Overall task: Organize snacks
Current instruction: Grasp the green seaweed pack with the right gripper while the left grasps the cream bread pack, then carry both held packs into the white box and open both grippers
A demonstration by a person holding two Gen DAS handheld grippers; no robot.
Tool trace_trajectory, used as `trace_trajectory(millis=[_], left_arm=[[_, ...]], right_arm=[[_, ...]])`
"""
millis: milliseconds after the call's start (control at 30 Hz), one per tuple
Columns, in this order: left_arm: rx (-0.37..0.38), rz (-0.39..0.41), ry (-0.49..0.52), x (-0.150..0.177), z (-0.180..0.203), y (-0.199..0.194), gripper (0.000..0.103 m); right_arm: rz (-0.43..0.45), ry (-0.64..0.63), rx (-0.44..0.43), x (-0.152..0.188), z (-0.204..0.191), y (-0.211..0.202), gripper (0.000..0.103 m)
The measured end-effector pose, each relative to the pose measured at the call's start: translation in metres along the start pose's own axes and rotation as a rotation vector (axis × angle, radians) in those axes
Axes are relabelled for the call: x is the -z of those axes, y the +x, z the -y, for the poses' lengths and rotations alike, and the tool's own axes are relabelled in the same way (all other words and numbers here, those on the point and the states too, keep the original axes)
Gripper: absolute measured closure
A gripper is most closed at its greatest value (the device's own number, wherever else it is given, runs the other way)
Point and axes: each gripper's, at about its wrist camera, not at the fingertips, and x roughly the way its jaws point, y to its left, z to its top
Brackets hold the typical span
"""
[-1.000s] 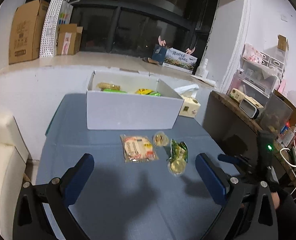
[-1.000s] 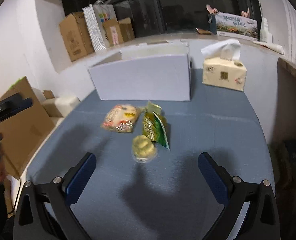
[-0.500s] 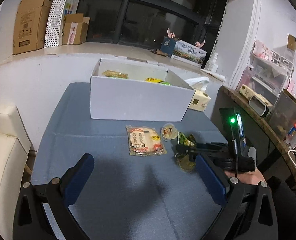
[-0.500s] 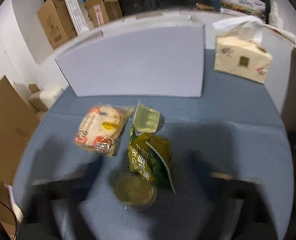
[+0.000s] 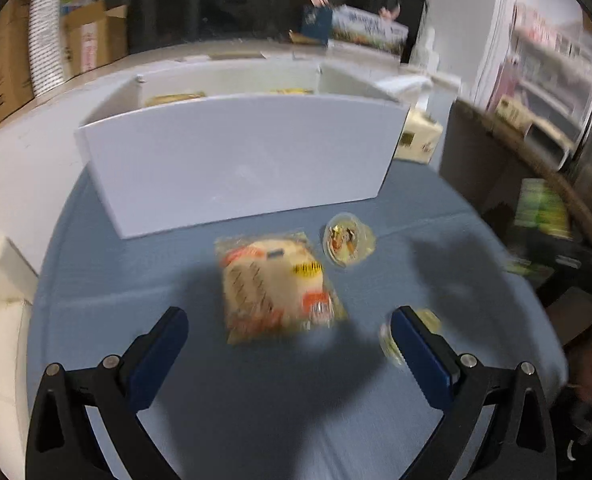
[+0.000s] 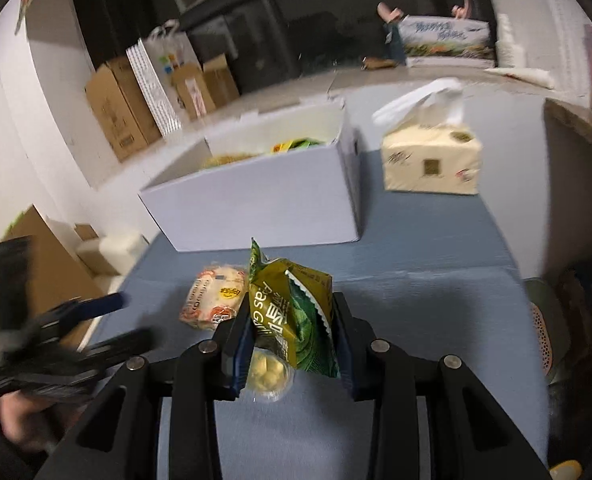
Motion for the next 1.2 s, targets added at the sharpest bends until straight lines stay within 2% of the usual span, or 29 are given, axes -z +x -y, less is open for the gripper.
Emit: trace_trajectory(millis=[100, 233, 333, 400, 467, 533, 633, 733, 833, 967, 1033, 1200], left_arm=[[-0.046, -0.052, 0.016, -0.014, 0.004, 0.034, 0.000], [-0.101, -0.129, 0.033, -0.016, 0.003, 0.070, 0.000], [-0.069, -0.110, 0.003, -0.016, -0.006, 0.071, 0.003], [-0.067, -0.096, 0.028, -0.015, -0.007, 0.064, 0.025], [0.008, -0.092, -0.019, -0.013, -0.016, 0.055, 0.025], [0.003, -0.045, -0.024, -0.006, -0.022, 0.035, 0.025], [0.036, 0.040, -0.056, 0.001, -0.031, -0.002, 0.025], [0.040, 0.132, -0.080, -0.002, -0.039, -0.040, 0.025], [0.036, 0.195, -0.058, -0.022, -0.046, -0.065, 0.025], [0.018, 0.268, -0.056, -0.076, -0.059, -0.081, 0.025], [0.001, 0.281, -0.051, -0.105, -0.065, -0.078, 0.025], [-0.021, 0.261, -0.027, -0.169, -0.078, -0.051, 0.024]], right_arm=[[0.027, 0.005, 0.010, 0.006, 0.004, -0.018, 0.065], [0.033, 0.015, 0.004, 0.015, 0.007, -0.027, 0.065], [0.023, 0.013, 0.005, 0.021, 0.010, -0.027, 0.065], [0.016, 0.021, 0.006, 0.024, 0.012, -0.023, 0.065], [0.011, 0.029, 0.001, 0.025, 0.013, -0.021, 0.064], [0.014, 0.028, -0.001, 0.027, 0.011, -0.022, 0.064], [0.019, 0.017, -0.010, 0.028, 0.007, -0.023, 0.064], [0.026, 0.003, -0.040, 0.021, 0.000, -0.020, 0.064], [0.037, -0.080, -0.037, -0.006, -0.017, -0.009, 0.064], [0.061, -0.139, -0.064, -0.067, -0.036, 0.016, 0.064], [0.060, -0.148, -0.081, -0.098, -0.044, 0.033, 0.064], [0.006, -0.174, -0.028, -0.164, -0.049, 0.084, 0.064]])
